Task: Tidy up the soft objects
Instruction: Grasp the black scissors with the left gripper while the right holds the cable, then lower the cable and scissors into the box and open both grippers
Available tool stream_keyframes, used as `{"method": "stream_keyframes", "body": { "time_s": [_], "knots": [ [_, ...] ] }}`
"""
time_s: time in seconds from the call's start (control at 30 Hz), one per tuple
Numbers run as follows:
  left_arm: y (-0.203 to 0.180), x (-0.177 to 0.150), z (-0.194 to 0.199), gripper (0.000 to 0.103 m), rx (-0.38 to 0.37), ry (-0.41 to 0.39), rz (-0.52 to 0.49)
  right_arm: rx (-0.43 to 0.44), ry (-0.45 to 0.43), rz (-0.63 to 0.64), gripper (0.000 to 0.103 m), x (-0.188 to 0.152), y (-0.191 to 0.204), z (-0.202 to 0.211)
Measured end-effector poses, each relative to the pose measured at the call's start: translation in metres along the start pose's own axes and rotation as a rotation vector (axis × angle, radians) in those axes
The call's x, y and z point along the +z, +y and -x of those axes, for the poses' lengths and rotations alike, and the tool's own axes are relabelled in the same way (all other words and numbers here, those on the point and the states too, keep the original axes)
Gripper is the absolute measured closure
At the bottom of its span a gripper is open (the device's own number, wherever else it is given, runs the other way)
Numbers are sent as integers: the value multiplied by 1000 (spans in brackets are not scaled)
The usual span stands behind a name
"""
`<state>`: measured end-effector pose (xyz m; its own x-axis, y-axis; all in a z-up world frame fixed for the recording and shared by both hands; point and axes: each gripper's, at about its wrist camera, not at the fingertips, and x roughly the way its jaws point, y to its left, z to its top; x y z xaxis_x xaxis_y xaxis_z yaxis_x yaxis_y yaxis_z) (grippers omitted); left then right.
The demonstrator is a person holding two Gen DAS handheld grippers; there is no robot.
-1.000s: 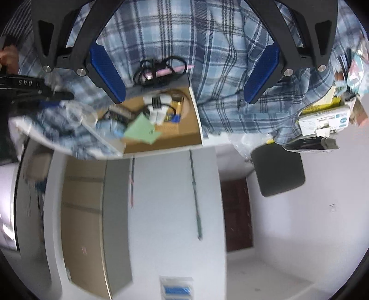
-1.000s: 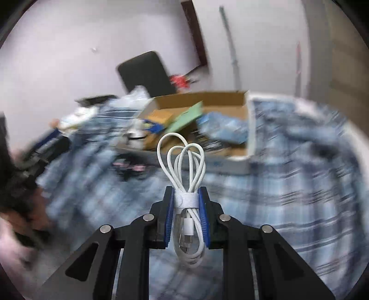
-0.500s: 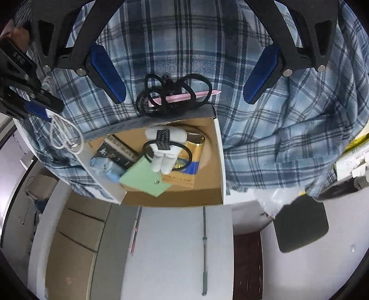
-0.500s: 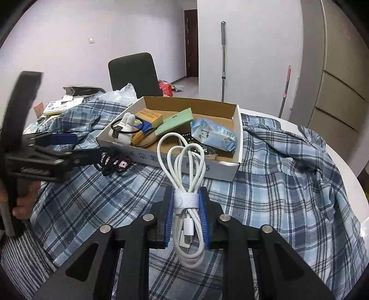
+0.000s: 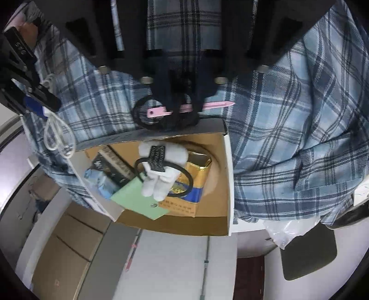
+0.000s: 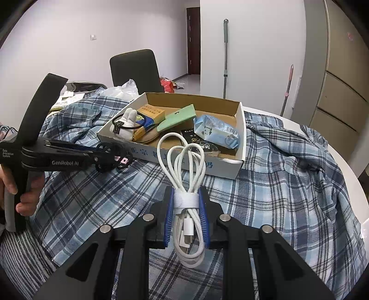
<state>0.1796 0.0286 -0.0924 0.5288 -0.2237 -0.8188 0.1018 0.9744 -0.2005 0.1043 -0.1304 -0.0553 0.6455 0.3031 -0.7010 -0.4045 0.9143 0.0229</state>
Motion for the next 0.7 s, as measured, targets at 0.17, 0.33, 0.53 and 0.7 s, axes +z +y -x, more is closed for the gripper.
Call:
{"method": "stream_keyframes", "body": {
  "time_s": [0.17, 0.33, 0.53, 0.7],
  "knots": [
    [-9, -7, 33, 93, 43, -120, -62, -1, 1, -2, 83, 0, 0, 0],
    [-24, -10, 71, 93, 34, -218, -121, 3, -23, -1, 83, 0, 0, 5],
    [-39, 6, 112, 92, 28, -331, -166, -39, -98, -2, 83, 13, -4, 30],
    [-52, 31, 134, 92, 37, -405, -163, -44, -143, -10, 83, 46, -5, 48]
  ]
}}
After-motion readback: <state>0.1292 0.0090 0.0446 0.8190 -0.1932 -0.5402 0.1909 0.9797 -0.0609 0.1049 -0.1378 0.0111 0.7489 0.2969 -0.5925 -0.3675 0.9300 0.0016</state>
